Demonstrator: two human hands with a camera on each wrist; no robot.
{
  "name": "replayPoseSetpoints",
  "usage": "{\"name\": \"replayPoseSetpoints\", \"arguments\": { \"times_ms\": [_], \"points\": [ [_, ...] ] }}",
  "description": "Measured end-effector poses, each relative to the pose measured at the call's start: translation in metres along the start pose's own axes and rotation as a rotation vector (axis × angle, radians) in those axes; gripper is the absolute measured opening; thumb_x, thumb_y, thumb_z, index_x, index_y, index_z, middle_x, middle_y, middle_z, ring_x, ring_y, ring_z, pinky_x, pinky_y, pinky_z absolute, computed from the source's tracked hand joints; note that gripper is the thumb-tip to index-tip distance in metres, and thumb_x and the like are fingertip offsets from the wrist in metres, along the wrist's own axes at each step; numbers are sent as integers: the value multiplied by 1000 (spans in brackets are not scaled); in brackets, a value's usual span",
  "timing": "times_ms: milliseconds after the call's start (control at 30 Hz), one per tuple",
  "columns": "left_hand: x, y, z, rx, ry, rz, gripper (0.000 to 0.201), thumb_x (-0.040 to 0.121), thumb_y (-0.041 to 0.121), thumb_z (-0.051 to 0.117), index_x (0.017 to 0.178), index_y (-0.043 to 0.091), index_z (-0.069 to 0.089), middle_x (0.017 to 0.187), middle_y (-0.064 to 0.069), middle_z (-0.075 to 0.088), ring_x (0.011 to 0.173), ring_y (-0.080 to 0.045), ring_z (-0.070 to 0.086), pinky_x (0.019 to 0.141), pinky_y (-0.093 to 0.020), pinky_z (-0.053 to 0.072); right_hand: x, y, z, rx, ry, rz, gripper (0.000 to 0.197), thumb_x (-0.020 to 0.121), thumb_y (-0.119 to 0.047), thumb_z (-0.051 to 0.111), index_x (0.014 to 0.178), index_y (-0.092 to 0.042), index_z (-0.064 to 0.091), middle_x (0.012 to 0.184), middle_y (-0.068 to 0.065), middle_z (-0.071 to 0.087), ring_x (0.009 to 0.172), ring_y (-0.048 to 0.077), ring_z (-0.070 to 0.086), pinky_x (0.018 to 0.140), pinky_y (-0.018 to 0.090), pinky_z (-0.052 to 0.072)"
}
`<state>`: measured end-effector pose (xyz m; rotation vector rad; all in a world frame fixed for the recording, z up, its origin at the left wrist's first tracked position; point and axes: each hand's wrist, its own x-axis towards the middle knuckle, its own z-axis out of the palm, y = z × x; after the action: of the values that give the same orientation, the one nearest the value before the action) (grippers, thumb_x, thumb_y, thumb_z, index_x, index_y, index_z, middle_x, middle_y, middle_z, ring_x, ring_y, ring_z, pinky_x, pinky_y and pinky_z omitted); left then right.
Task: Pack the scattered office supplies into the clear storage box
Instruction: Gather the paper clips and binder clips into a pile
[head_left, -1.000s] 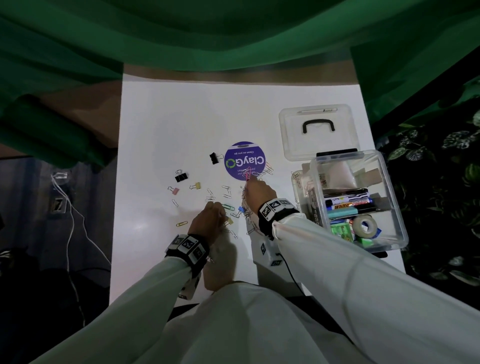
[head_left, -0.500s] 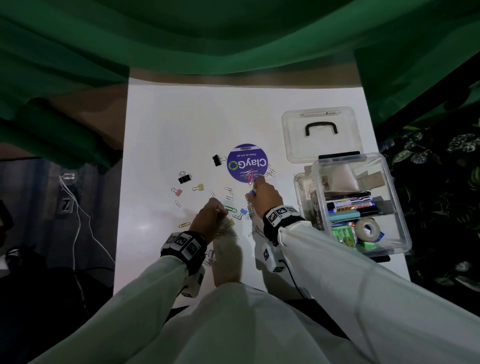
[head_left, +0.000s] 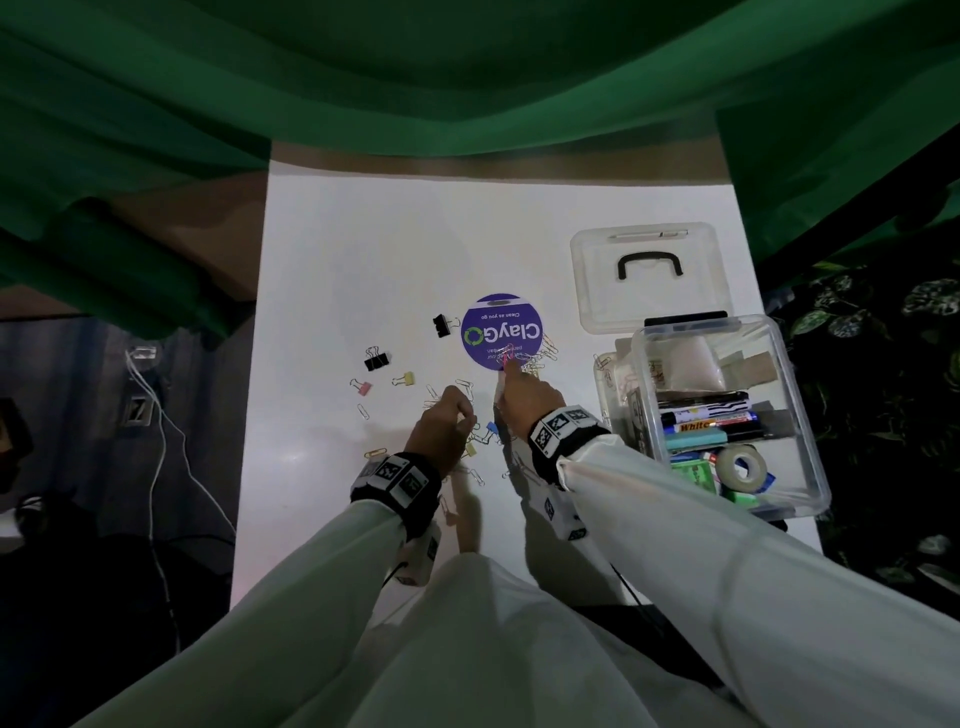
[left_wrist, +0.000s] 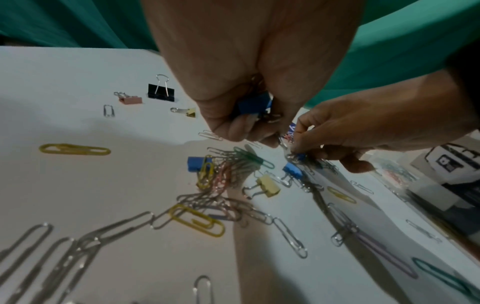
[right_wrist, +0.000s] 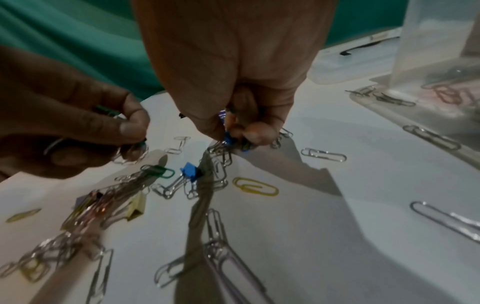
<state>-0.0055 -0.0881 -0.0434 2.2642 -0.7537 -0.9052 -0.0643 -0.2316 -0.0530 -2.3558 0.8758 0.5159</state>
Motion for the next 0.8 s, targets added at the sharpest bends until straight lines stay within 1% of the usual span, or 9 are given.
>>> {"name": "replayPoseSetpoints", "arguments": {
  "times_ms": [67, 133, 267, 333, 467, 533, 667, 733, 800],
  "points": [
    [-2, 4, 0, -32, -21, -43, 10, 92, 8, 51, 90, 15, 44, 82, -3, 58, 72, -24, 55, 61, -25, 42, -3, -3, 2, -67, 14, -51, 43, 99, -23, 43, 136, -9, 30, 98, 15, 66, 89, 35, 65, 72, 39, 45],
    [-5, 6, -3, -58, -43, -97, 6, 93, 9, 50, 92, 14, 46, 86, -6, 60, 76, -24, 56, 62, -25, 40, -4, -9, 5, -85, 21, -54, 32, 97, -25, 46, 124, -10, 38, 94, 13, 67, 85, 34, 66, 70, 37, 46],
    [-9, -2, -7, -49, -28, -125, 11, 89, 7, 50, 86, 17, 46, 80, -4, 60, 72, -21, 55, 61, -27, 37, -4, -24, 5, -73, 12, 8, 23, 82, -7, 60, 97, -11, 44, 91, 13, 67, 84, 33, 67, 66, 33, 45],
    [-9, -6, -10, -21, -23, -133, 15, 87, 3, 49, 85, 17, 46, 78, -2, 60, 69, -19, 54, 59, -24, 38, -2, -26, 3, -53, -11, 18, 18, 82, -6, 60, 97, -8, 50, 94, 15, 68, 87, 33, 68, 67, 31, 44],
    [-7, -8, -9, 99, 39, 3, 10, 88, 11, 46, 90, 11, 56, 87, -5, 63, 72, -21, 56, 68, -30, 45, 2, -19, -4, -7, -79, 4, 9, 81, -2, 60, 88, -7, 57, 91, 14, 69, 87, 32, 68, 65, 30, 43],
    [-2, -8, -5, 101, 82, 0, 12, 87, 15, 47, 86, 12, 59, 87, -5, 66, 76, -25, 59, 70, -32, 47, 1, -13, -5, -8, -66, -31, 13, 83, -5, 61, 95, -6, 57, 92, 14, 68, 87, 34, 66, 66, 32, 43],
    [7, 3, -7, 8, 151, -87, 9, 87, 8, 55, 82, 13, 61, 85, -6, 68, 77, -26, 59, 72, -32, 45, -3, -8, -4, 74, 3, -155, 24, 90, -18, 62, 104, -10, 45, 87, 11, 60, 73, 30, 56, 66, 33, 40],
    [7, 3, -14, 15, 127, -162, 9, 89, 13, 53, 84, 15, 60, 85, -7, 68, 75, -25, 57, 72, -33, 47, -1, -9, -1, 7, -11, -213, 31, 85, -7, 63, 111, -8, 45, 99, 14, 61, 81, 32, 61, 67, 34, 42],
    [4, -6, -16, 46, 116, -122, 10, 85, 8, 51, 82, 10, 61, 83, -10, 67, 74, -29, 59, 70, -34, 48, 1, -12, 3, -104, -43, -258, 33, 82, 4, 58, 111, -6, 45, 105, 17, 61, 89, 37, 65, 69, 38, 46]
  ]
}}
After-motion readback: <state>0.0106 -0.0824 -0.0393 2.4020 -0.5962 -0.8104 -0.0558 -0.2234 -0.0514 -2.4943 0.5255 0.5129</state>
